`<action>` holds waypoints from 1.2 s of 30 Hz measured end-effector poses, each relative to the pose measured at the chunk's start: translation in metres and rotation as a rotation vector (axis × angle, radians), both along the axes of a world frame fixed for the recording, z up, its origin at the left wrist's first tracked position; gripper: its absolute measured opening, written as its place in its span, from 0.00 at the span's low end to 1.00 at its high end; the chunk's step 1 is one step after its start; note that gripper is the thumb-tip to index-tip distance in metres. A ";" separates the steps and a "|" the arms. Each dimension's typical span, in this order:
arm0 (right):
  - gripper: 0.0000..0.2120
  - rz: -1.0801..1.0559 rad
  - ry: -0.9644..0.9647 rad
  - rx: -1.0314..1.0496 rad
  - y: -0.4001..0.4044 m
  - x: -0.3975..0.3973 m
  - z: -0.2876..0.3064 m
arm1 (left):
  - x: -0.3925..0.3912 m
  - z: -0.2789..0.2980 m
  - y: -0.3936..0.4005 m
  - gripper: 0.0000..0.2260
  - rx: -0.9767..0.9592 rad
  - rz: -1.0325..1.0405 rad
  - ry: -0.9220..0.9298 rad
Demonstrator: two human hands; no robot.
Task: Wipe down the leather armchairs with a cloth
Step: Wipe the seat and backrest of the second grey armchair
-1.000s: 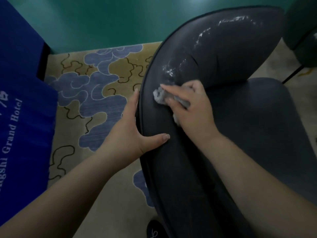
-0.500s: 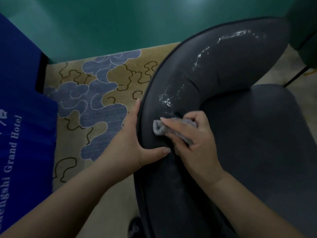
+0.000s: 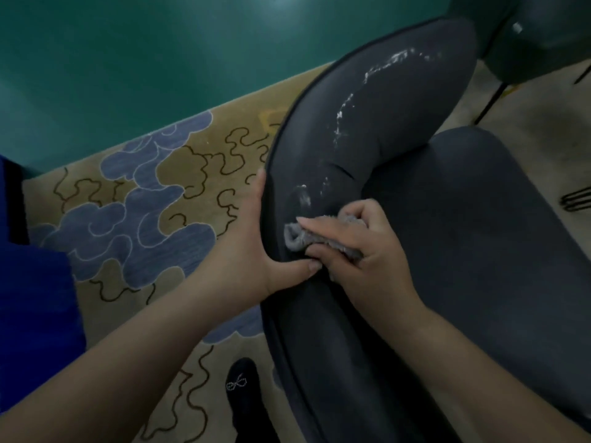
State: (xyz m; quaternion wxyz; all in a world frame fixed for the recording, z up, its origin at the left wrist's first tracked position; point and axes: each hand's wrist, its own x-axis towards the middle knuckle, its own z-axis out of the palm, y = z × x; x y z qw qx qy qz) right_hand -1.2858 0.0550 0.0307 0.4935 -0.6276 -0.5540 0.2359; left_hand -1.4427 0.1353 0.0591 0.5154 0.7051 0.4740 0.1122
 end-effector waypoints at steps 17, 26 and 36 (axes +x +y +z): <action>0.14 -0.388 -0.022 -0.083 0.070 -0.002 0.008 | 0.000 -0.003 0.051 0.60 -0.143 -0.173 -0.144; 0.17 -0.375 0.063 -0.028 0.057 -0.004 0.000 | 0.018 -0.015 0.077 0.61 -0.083 -0.220 -0.168; 0.14 -0.480 0.184 -0.052 0.109 0.036 -0.004 | 0.035 -0.013 0.103 0.62 -0.061 -0.206 -0.098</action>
